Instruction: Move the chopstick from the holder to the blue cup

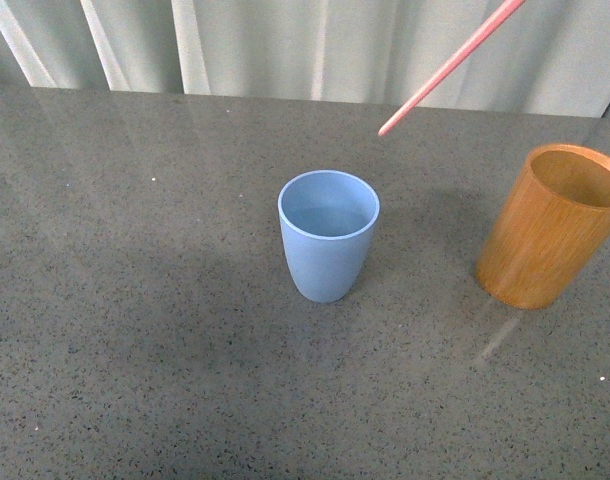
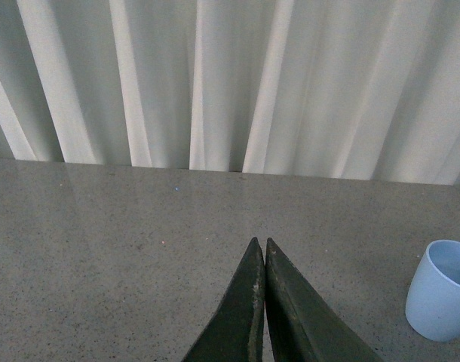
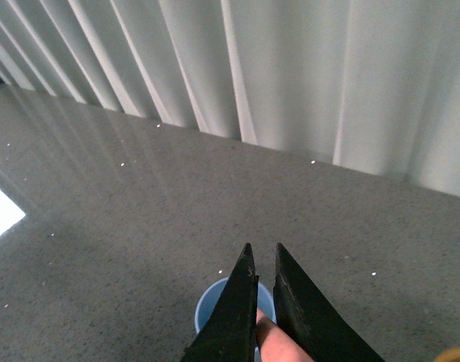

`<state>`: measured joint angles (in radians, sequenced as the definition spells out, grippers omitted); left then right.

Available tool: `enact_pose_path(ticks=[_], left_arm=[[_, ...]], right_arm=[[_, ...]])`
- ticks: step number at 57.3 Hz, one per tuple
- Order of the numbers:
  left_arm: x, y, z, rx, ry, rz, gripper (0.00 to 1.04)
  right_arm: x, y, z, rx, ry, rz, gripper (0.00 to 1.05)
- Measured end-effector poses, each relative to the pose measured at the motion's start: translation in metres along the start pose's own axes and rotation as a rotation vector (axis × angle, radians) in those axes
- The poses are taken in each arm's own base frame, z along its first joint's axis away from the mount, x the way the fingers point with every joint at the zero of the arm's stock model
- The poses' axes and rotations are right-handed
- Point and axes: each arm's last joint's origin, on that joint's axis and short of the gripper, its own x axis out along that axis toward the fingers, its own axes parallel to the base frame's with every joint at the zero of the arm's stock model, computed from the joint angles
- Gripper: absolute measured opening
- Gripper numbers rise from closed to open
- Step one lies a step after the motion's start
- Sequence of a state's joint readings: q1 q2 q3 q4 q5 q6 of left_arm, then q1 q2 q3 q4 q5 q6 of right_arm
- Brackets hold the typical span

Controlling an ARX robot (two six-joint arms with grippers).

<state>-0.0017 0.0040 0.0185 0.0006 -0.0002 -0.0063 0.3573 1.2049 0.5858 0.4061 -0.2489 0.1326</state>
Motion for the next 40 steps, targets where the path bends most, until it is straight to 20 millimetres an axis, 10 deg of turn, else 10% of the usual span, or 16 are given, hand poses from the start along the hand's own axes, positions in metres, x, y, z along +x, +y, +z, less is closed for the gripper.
enact_pose_path(ticks=[32,40], left_arm=[[0.000,0.000,0.000,0.000,0.000,0.000,0.04],[0.000,0.000,0.000,0.000,0.000,0.000,0.04]], right_arm=[[0.040,0.000,-0.040,0.036,0.135,-0.005,0.03],[0.045,-0.002,-0.042,0.039,0.151,-0.022,0.28]])
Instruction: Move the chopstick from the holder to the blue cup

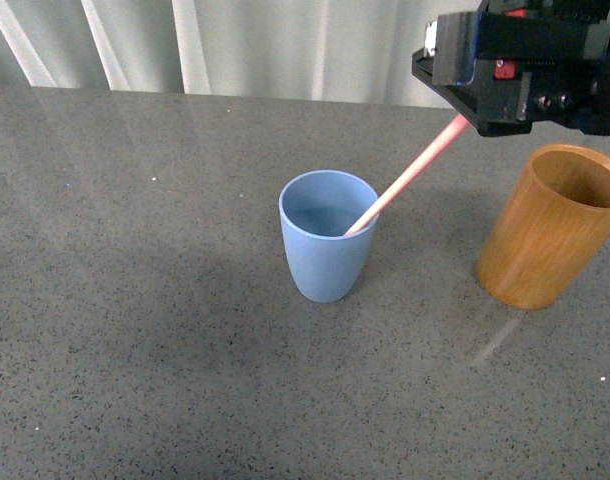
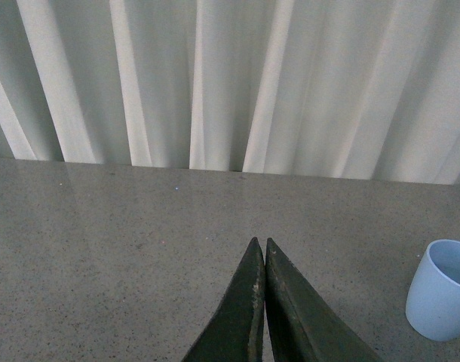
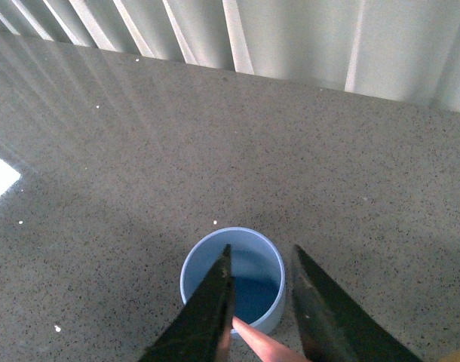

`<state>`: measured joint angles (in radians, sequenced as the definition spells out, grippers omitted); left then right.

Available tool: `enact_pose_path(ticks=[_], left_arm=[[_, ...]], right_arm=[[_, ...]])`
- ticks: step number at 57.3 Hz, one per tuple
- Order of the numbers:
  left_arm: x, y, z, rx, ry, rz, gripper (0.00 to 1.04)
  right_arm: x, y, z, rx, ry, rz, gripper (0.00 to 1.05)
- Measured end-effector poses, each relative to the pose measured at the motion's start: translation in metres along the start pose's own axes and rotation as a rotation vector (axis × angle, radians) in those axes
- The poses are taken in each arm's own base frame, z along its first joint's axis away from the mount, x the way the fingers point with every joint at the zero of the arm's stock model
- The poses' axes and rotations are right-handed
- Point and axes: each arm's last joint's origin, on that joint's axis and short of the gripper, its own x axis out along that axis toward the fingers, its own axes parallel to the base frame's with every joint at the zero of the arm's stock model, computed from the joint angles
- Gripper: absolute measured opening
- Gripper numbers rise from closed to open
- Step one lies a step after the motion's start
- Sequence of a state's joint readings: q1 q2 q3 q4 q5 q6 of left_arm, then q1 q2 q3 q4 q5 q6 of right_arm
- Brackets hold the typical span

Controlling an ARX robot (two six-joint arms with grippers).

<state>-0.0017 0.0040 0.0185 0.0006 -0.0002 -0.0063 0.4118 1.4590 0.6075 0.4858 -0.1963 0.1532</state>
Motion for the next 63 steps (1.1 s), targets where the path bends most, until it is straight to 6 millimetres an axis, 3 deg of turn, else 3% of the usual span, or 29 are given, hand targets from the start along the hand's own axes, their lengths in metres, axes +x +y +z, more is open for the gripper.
enact_pose_path(ticks=[7,12,16,22,32,47,56,63], left_arm=[[0.000,0.000,0.000,0.000,0.000,0.000,0.04],[0.000,0.000,0.000,0.000,0.000,-0.002,0.04],[0.000,0.000,0.000,0.001,0.000,0.003,0.04],[0.000,0.000,0.000,0.001,-0.001,0.002,0.04],[0.000,0.000,0.000,0.002,-0.001,0.000,0.04],[0.000,0.000,0.000,0.002,-0.001,0.000,0.04],[0.000,0.000,0.000,0.002,-0.001,0.000,0.04],[0.000,0.000,0.000,0.002,-0.001,0.000,0.04]], right_arm=[[-0.004,-0.001,0.008,-0.028,-0.041,-0.045,0.48],[-0.010,-0.005,0.007,-0.095,-0.251,-0.315,0.37],[-0.034,-0.016,-0.002,-0.103,-0.387,-0.516,0.21],[-0.059,-0.026,-0.014,-0.111,-0.405,-0.555,0.01],[-0.090,-0.035,-0.035,-0.112,-0.398,-0.560,0.01],[-0.120,-0.040,-0.053,-0.109,-0.398,-0.567,0.01],[-0.128,-0.041,-0.067,-0.109,-0.395,-0.562,0.01],[-0.142,-0.044,-0.067,-0.115,-0.410,-0.546,0.01]])
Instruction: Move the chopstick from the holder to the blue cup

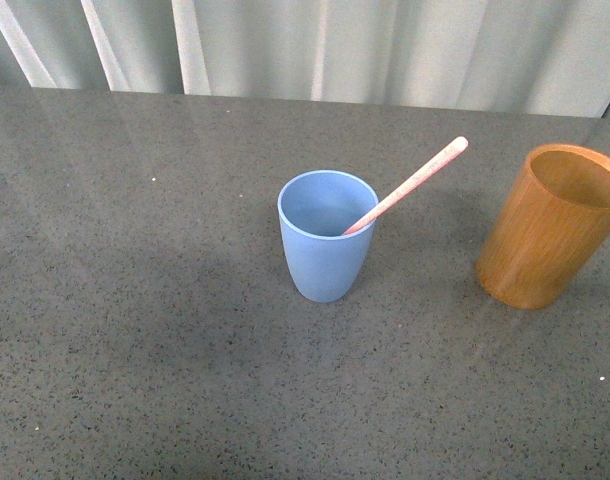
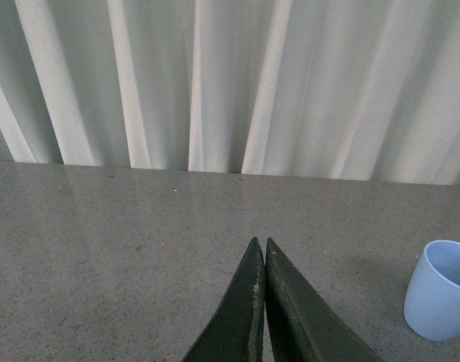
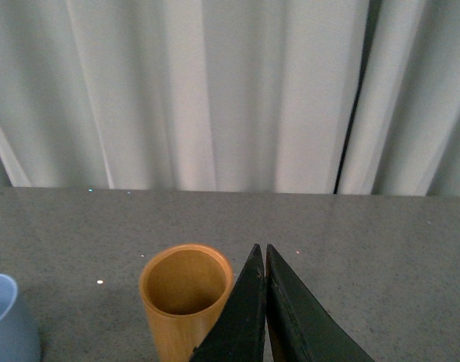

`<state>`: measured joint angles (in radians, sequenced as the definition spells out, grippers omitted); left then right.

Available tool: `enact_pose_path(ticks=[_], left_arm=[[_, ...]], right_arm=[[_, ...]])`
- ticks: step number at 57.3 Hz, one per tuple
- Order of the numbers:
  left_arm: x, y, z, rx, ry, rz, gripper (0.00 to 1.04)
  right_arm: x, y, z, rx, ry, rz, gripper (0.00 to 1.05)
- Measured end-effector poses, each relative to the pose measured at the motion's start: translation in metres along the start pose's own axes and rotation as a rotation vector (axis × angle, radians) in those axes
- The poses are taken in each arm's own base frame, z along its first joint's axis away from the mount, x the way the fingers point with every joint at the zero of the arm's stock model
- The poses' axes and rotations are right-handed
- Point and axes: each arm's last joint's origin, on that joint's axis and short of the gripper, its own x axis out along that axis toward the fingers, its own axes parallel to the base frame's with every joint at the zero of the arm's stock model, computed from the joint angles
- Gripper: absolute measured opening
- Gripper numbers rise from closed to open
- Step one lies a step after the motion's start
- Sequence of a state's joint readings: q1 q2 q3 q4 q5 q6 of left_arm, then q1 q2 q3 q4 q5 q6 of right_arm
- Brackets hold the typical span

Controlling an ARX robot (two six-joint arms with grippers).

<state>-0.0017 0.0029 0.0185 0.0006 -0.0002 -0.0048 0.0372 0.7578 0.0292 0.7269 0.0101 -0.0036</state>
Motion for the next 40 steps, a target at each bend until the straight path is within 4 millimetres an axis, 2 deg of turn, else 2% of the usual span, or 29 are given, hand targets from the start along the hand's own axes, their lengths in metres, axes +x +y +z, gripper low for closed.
enact_pose_path(ticks=[4,40], left_arm=[[0.000,0.000,0.000,0.000,0.000,0.000,0.04],[0.000,0.000,0.000,0.000,0.000,0.000,0.04]], right_arm=[[-0.005,-0.004,0.002,0.000,-0.007,-0.028,0.01],[-0.031,-0.004,0.009,0.000,-0.029,-0.026,0.01]])
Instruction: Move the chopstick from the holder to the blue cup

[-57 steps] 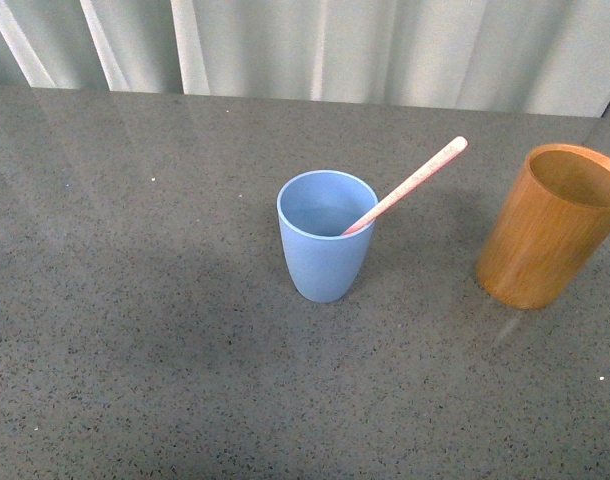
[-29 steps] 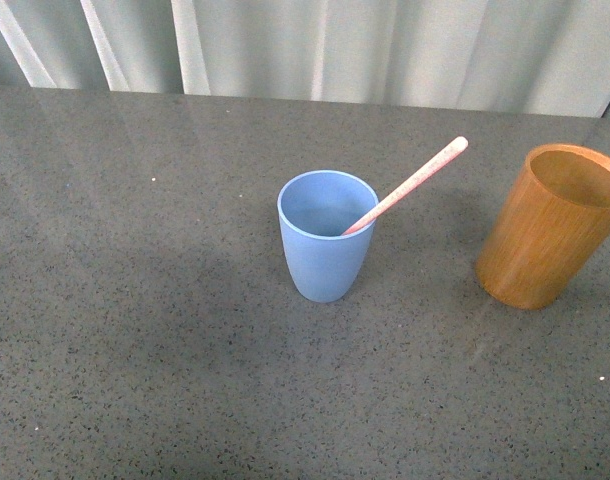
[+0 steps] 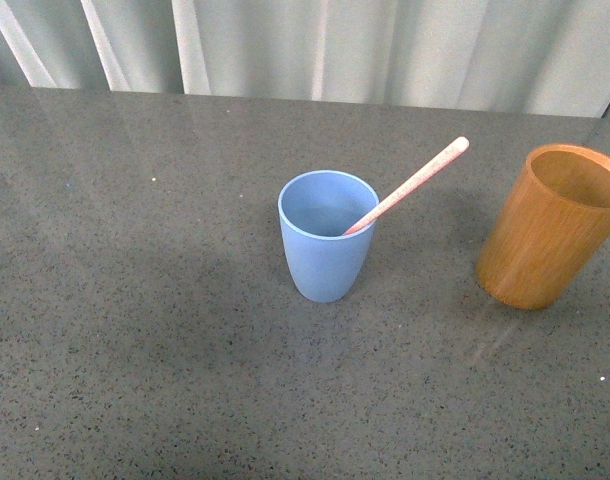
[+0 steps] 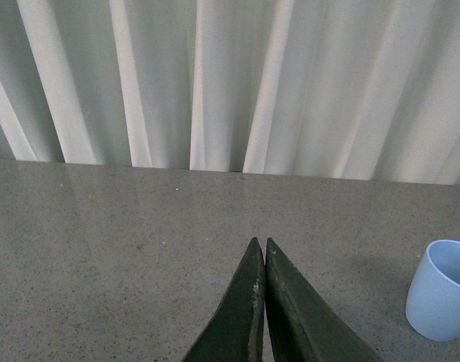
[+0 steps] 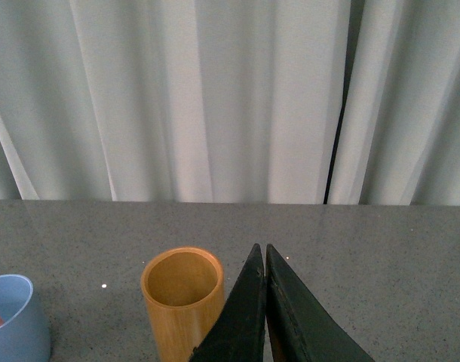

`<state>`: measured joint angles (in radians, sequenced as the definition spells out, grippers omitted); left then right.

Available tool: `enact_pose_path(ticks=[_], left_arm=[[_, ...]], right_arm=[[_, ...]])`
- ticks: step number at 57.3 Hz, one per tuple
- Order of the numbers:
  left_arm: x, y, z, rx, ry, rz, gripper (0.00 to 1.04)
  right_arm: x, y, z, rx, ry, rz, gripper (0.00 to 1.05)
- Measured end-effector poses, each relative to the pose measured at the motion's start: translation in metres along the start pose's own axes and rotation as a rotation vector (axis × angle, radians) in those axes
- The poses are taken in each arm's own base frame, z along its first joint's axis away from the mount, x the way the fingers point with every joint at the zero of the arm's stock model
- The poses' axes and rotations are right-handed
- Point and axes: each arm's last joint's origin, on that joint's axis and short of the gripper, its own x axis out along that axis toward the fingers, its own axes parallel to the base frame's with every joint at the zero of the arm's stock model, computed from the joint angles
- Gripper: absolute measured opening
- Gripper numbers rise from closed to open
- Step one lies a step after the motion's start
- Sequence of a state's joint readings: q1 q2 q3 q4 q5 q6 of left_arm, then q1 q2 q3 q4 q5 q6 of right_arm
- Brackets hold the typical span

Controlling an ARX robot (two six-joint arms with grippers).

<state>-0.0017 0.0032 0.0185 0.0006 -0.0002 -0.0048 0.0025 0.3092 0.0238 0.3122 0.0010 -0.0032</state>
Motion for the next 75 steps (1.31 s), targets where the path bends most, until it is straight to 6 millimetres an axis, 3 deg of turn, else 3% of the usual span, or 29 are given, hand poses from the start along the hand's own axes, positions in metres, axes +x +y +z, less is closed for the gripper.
enact_pose_path(ticks=[28,36,55,61,75], left_arm=[[0.000,0.000,0.000,0.000,0.000,0.000,0.04],[0.000,0.000,0.000,0.000,0.000,0.000,0.04],[0.000,0.000,0.000,0.000,-0.001,0.000,0.04],[0.000,0.000,0.000,0.000,-0.001,0.000,0.26],[0.000,0.000,0.000,0.000,-0.001,0.000,0.68]], right_arm=[[-0.009,0.000,0.000,0.000,-0.001,0.000,0.01],[-0.020,0.000,-0.003,0.000,0.007,0.000,0.01],[-0.021,0.000,-0.003,0.000,0.005,0.000,0.01],[-0.021,0.000,-0.003,0.000,0.005,0.000,0.18],[-0.021,0.000,-0.003,0.000,0.005,0.000,0.61]])
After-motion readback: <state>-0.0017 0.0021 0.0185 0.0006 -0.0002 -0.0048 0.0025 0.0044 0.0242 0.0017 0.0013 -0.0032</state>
